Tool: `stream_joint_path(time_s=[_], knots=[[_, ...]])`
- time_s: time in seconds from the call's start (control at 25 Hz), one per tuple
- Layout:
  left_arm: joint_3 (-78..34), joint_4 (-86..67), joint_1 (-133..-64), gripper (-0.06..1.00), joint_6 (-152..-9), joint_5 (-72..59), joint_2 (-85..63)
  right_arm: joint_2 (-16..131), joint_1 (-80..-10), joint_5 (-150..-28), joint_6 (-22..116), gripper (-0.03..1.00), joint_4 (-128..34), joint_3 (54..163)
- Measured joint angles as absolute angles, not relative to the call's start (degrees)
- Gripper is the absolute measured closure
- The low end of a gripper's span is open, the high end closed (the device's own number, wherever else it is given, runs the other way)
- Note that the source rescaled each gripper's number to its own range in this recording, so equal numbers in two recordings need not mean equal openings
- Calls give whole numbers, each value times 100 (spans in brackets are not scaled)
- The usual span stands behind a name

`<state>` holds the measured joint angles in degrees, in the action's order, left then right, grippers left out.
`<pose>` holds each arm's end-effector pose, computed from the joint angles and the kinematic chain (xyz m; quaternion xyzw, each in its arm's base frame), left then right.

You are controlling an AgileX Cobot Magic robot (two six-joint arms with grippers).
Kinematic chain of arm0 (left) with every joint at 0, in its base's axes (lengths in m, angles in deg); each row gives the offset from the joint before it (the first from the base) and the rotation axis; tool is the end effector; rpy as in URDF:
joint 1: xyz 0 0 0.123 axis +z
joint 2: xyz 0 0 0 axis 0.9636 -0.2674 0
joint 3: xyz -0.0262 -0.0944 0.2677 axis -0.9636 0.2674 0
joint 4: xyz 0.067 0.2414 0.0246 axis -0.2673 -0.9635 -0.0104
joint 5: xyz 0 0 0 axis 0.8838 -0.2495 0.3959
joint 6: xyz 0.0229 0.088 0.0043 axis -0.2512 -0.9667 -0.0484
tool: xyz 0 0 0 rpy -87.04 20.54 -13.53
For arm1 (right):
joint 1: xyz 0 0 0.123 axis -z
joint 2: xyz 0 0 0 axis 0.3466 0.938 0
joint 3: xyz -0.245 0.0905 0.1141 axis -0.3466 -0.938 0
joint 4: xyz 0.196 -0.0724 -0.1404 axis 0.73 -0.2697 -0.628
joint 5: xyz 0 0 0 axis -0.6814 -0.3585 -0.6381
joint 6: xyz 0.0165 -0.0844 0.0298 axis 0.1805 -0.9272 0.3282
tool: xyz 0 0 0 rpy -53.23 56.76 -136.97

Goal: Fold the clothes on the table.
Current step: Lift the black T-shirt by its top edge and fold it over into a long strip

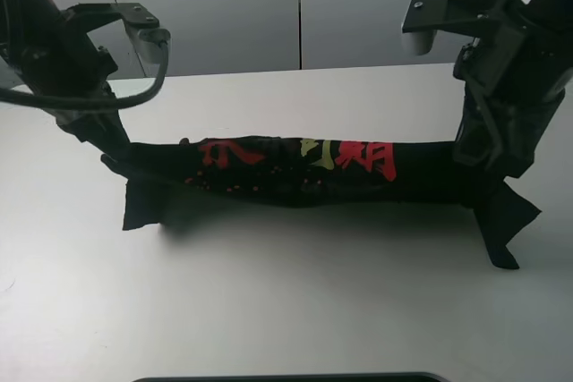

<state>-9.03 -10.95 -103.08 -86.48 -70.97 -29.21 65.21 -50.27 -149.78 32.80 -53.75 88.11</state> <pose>0.2479 -0.1558 0.2520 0.5318 0.8407 -0.0987 0.0261 0.2135 0.1255 0.2692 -0.5513 0.8334 0.0088 0.0363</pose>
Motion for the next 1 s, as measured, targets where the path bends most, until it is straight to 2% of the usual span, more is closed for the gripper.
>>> stream_joint_path(time_s=[0.2, 0.4, 1.0], knots=[[-370, -996, -10308, 94, -8603, -6848, -2827, 6521, -5030, -14978, 3201, 97, -5150, 8784], [-281, -991, -10308, 94, -8157, -5840, -2827, 6757, -5045, -14895, 3654, 97, -5635, 8781], [208, -1912, -10308, 94, -7058, -3169, -2979, 8071, -5045, -12608, 5889, 97, -7482, 8555]])
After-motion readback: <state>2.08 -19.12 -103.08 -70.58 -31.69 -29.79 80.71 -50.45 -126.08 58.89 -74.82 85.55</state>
